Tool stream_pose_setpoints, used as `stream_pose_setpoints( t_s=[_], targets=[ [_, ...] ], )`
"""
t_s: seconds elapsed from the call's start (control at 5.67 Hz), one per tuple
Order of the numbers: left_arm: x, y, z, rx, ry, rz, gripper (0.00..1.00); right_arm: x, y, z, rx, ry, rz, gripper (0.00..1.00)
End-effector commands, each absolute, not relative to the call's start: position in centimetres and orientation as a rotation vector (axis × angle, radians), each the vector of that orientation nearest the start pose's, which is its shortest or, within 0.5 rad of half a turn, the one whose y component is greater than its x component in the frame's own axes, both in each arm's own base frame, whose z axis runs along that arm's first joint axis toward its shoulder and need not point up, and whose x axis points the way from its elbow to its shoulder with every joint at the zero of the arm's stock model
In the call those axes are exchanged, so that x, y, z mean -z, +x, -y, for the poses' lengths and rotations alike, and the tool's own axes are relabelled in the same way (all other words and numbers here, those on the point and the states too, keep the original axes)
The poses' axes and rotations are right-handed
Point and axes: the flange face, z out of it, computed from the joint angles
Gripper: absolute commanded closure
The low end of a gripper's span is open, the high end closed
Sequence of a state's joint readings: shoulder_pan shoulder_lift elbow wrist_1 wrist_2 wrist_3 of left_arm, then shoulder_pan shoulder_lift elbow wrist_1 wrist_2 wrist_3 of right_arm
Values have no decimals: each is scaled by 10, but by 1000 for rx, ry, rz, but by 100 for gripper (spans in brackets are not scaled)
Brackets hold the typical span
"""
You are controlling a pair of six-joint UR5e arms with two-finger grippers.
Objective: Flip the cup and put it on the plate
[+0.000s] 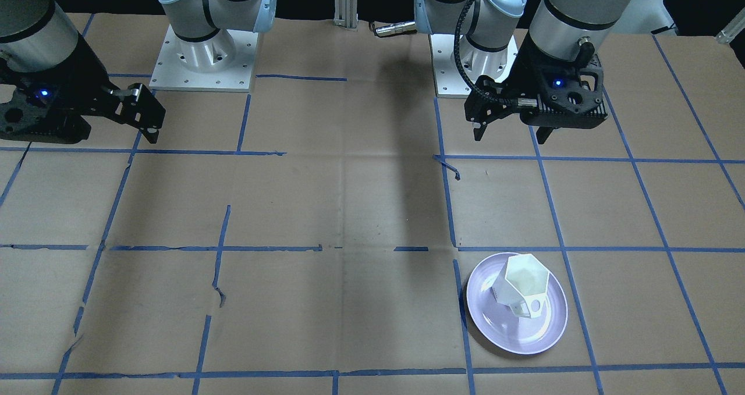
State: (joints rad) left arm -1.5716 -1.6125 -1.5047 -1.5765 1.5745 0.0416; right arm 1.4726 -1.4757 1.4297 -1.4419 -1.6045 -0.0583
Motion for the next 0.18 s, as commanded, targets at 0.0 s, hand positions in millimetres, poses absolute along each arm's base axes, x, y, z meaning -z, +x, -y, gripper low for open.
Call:
stream_pose_setpoints(
  t_s=[0.0],
  targets=[
    [-499,-133,511,29,70,-3134,1,-496,78,533,-135,61,-3165,0]
  ],
)
